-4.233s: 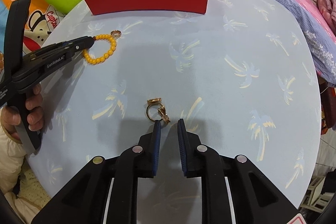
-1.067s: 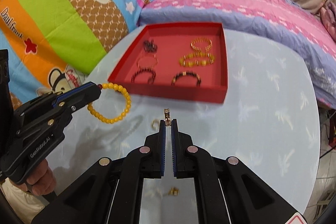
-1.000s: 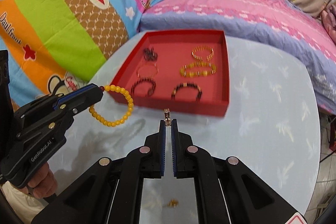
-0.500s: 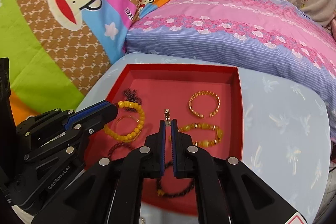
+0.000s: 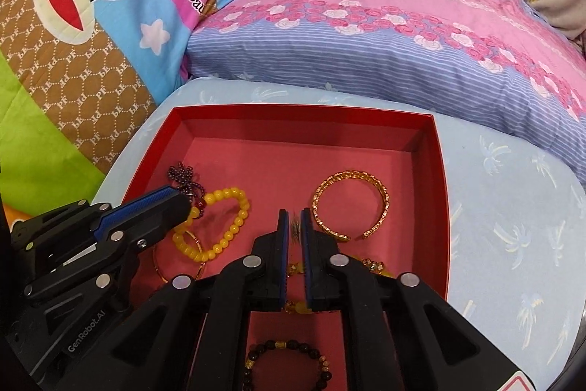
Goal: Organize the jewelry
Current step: 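Lower both held items into the tray and open both grippers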
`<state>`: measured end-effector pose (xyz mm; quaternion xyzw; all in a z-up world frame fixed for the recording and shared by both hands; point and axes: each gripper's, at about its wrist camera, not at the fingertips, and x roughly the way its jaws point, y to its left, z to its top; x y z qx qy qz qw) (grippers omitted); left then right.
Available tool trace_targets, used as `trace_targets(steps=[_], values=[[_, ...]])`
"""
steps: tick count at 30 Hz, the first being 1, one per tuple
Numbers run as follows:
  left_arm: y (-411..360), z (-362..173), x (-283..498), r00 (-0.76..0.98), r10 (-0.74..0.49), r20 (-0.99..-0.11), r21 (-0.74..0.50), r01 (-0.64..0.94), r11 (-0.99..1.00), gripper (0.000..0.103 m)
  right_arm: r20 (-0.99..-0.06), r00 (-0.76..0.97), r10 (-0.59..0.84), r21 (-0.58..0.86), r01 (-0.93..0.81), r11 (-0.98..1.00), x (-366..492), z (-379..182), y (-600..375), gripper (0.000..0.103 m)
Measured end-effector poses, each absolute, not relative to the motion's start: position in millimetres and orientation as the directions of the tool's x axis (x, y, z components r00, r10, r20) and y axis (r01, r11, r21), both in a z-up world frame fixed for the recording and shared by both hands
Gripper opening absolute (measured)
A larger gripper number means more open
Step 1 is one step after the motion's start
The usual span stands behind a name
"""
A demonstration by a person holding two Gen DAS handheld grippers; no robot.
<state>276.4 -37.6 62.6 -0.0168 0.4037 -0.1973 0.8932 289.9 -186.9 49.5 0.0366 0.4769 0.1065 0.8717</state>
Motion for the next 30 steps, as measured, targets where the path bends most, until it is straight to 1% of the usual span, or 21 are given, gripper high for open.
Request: trace_targets(steps=[3, 5, 6, 8, 13, 21, 26, 30], values=[[-33.0, 61.1, 273.6, 0.600, -0.360, -0.714, -0.195, 0.324, 0.926, 0.013, -0.816, 0.534, 0.219, 0.167, -0.144, 0.975, 285.2, 52.0, -188.4, 0.014], [-30.5, 61.5, 271.7, 0.605, -0.355, -0.713, -0.194, 0.316, 0.929, 0.020, -0.811, 0.544, 0.214, 0.161, -0.143, 0.977, 280.9, 54.9, -189.1, 0.016], [-29.8, 62.4, 269.5, 0.610, -0.355, -0.709, -0.192, 0.317, 0.929, 0.021, -0.808, 0.549, 0.212, 0.159, -0.143, 0.977, 278.2, 56.5, -189.0, 0.018], [-29.8, 63.3, 266.7, 0.613, -0.352, -0.707, -0.190, 0.315, 0.930, 0.025, -0.804, 0.557, 0.210, 0.156, -0.143, 0.977, 274.5, 59.8, -188.6, 0.022], [-31.2, 67.7, 254.4, 0.625, -0.345, -0.700, -0.173, 0.320, 0.931, 0.025, -0.788, 0.578, 0.213, 0.160, -0.142, 0.977, 258.9, 68.4, -190.0, 0.026], [-33.2, 78.5, 228.4, 0.640, -0.345, -0.686, -0.151, 0.339, 0.929, 0.025, -0.763, 0.604, 0.231, 0.179, -0.145, 0.973, 226.1, 81.9, -190.8, 0.028], [-36.3, 80.5, 211.5, 0.644, -0.339, -0.686, -0.140, 0.341, 0.930, 0.025, -0.755, 0.615, 0.225, 0.175, -0.142, 0.974, 205.7, 87.3, -191.2, 0.035], [-37.1, 81.2, 197.2, 0.644, -0.333, -0.689, -0.133, 0.339, 0.931, 0.025, -0.750, 0.622, 0.226, 0.183, -0.133, 0.974, 189.1, 89.9, -194.9, 0.035]])
